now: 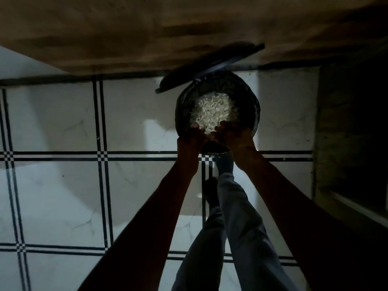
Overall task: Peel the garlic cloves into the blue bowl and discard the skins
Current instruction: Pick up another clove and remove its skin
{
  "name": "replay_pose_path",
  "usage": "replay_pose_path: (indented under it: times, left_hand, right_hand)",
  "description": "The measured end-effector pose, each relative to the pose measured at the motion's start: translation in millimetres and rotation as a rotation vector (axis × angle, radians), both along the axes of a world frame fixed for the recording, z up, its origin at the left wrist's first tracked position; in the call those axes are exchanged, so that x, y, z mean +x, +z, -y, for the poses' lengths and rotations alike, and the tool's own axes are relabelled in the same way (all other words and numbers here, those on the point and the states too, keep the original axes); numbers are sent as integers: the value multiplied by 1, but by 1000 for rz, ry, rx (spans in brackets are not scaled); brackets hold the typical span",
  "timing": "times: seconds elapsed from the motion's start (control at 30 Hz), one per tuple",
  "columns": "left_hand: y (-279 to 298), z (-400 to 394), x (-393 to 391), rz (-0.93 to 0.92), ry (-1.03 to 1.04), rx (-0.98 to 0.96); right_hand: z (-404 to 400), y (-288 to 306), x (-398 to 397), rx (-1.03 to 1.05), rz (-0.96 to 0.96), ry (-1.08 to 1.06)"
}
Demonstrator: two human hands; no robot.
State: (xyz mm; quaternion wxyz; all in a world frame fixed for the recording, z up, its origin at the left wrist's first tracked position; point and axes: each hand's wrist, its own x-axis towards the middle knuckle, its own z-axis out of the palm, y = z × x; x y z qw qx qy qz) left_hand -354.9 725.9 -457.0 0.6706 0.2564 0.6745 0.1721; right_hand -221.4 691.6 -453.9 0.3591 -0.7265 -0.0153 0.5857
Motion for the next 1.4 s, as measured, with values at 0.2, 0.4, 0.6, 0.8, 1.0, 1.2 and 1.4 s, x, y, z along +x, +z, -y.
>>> replay_pose_path:
  times: [0.2, 0.4, 0.6, 0.8, 1.0, 1.2, 1.4]
  left_hand:
    - [-3, -22, 31, 80, -34, -167]
    - [53, -31, 53, 235, -27, -123]
    - [162, -8, 82, 167, -327, -25]
    - [295, 62, 131, 266, -614, 146]
    - [417, 192, 201, 571, -1137, 278]
    - [491, 314, 266, 697, -1370, 284]
    - [509, 438, 313, 727, -1588, 264]
  right_hand:
    - [-12, -10, -6, 126, 155, 269]
    - [1, 35, 28, 90, 292, 186]
    - [54, 145, 71, 228, 444, -43]
    - [169, 305, 104, 286, 685, -317]
    - [325, 436, 108, 255, 1016, -594]
    - [469, 497, 109, 193, 1037, -1021]
    - [600, 514, 103, 74, 1090, -1287]
